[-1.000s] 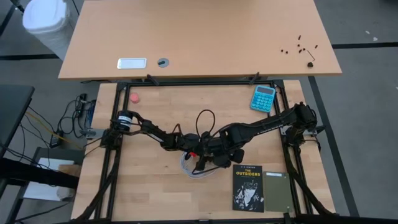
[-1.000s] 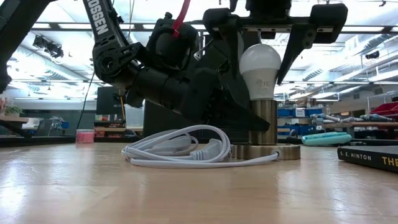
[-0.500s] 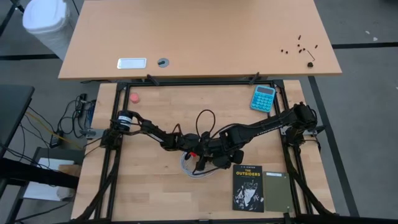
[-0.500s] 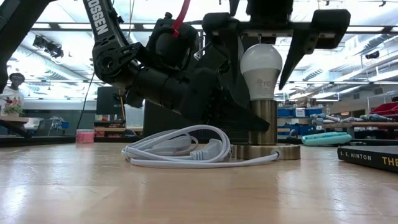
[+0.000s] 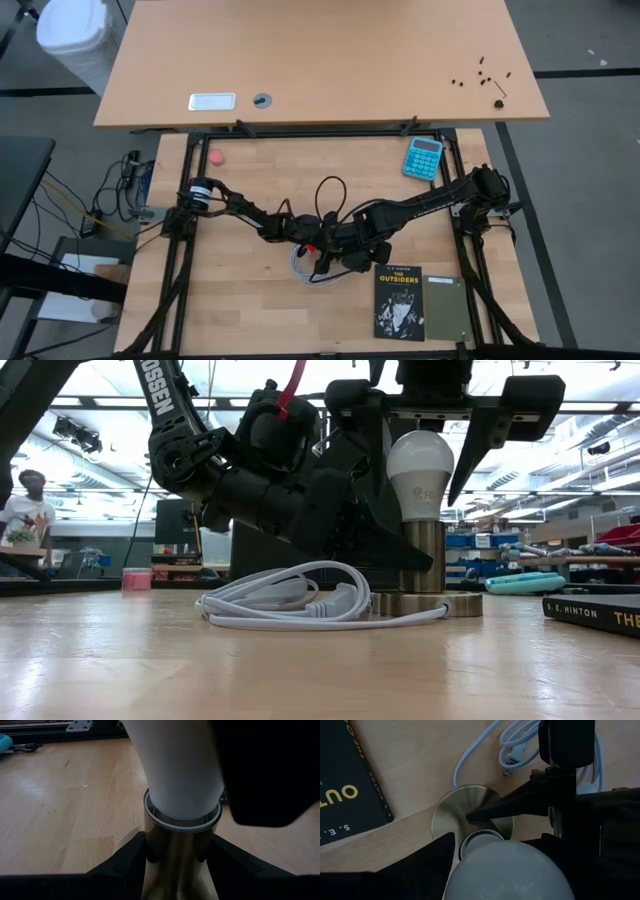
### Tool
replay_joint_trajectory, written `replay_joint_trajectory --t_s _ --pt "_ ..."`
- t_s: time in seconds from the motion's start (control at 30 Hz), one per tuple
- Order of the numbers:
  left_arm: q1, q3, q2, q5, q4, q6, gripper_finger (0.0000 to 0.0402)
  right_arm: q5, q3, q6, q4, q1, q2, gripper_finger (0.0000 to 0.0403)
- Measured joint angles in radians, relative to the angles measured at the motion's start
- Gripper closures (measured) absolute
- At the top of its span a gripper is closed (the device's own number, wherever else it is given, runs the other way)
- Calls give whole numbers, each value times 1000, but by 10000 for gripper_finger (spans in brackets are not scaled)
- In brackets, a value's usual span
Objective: Screw lightbulb
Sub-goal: Insert the white lightbulb into the silver lamp
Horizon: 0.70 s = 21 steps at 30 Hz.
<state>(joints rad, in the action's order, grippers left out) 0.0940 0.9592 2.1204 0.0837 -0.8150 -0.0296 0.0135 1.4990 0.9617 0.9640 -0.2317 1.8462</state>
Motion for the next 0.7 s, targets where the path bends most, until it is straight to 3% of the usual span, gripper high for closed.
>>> replay_joint_trajectory --t_s 0.2,0.7 --pt "0 0 0 -1 -1 3 218 16 0 -1 -1 0 0 144" --pt "0 0 0 -1 -2 10 218 24 0 -80 -7 -9 0 142"
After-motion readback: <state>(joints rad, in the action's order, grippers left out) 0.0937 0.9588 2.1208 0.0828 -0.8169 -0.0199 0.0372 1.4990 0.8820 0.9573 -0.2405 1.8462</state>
